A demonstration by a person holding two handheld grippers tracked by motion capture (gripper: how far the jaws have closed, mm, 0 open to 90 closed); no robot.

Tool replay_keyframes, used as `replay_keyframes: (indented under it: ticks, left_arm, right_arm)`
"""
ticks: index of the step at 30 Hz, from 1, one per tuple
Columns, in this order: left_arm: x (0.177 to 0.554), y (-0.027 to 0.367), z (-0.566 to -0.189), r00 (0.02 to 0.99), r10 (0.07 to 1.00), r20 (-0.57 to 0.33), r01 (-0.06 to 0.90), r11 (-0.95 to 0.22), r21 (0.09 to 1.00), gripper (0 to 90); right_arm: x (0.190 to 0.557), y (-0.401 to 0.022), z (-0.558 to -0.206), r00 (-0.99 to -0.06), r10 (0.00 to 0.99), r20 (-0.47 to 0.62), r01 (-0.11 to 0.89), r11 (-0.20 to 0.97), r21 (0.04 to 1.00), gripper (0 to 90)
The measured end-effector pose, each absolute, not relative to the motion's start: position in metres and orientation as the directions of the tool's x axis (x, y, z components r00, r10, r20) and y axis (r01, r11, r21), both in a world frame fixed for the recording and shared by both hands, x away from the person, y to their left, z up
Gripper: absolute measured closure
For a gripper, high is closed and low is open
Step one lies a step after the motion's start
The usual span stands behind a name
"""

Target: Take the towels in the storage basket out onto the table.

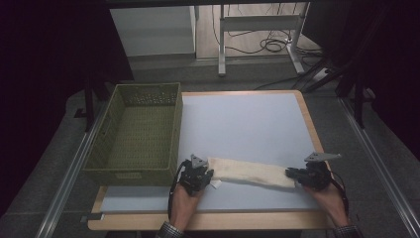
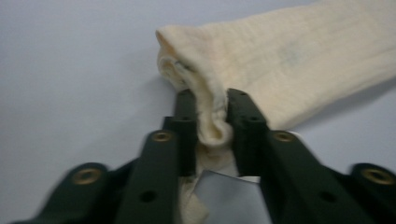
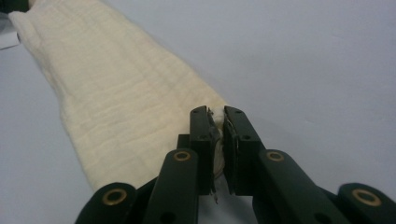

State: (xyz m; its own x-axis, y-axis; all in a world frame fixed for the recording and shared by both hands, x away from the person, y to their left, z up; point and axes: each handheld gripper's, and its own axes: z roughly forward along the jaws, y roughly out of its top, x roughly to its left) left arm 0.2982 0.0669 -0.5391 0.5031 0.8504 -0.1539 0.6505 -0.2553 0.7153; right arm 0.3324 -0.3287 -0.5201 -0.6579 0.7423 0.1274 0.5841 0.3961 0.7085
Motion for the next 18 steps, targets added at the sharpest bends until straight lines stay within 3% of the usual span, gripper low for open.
replay_keyframes:
  ticks: [18]
  left_arm:
    - [0.311,0.066,-0.501,0.568,0.822,-0.031,0.571,-0.367,0.735,83.0]
  right_arm:
    - [0.316,-0.335,-0.495,-0.688,0.717,0.112,0.548,0.412,0.728,84.1]
